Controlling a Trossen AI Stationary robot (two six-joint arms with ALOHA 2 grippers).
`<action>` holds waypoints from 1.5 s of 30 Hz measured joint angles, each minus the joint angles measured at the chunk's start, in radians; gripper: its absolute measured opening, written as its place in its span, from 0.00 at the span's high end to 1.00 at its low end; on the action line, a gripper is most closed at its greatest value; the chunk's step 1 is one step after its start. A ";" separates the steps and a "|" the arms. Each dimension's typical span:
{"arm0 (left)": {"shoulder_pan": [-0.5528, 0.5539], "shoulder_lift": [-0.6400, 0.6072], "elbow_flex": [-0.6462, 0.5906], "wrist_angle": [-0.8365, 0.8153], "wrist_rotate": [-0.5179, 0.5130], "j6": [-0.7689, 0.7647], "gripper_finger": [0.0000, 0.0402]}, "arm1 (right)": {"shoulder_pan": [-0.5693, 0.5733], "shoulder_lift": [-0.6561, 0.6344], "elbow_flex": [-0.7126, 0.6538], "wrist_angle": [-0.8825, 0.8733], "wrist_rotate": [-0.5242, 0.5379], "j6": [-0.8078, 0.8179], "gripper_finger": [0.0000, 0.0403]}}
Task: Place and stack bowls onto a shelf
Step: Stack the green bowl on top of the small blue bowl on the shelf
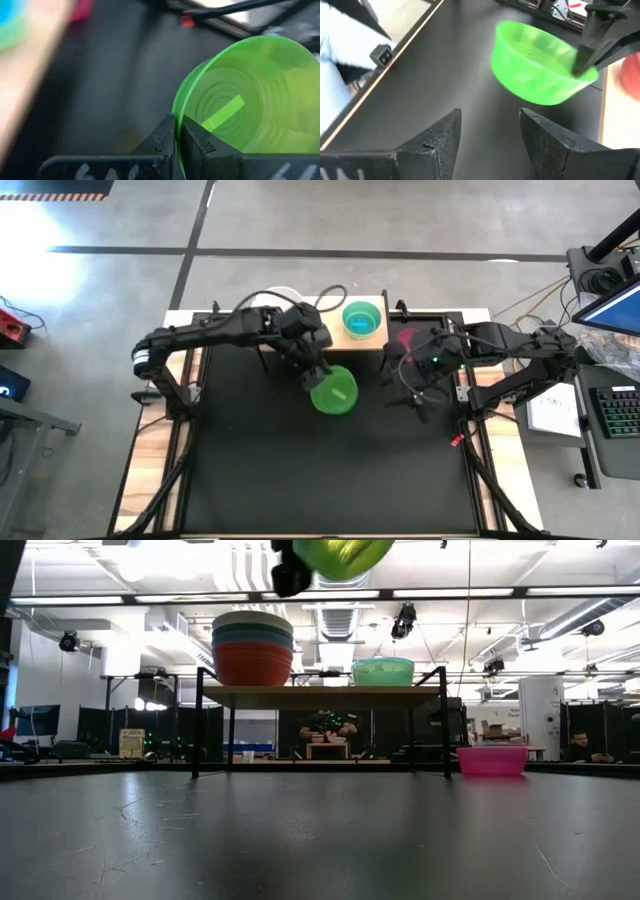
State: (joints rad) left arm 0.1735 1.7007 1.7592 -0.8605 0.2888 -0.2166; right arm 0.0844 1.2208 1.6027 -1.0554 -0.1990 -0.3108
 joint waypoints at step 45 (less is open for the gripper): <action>-0.062 0.153 0.005 0.411 0.385 0.051 1.00 | 0.117 0.074 -0.001 0.118 -0.076 -0.084 0.61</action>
State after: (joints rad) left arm 0.1112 1.8534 1.7645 -0.4495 0.6742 -0.1656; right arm 0.2012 1.2944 1.6016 -0.9376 -0.2748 -0.3945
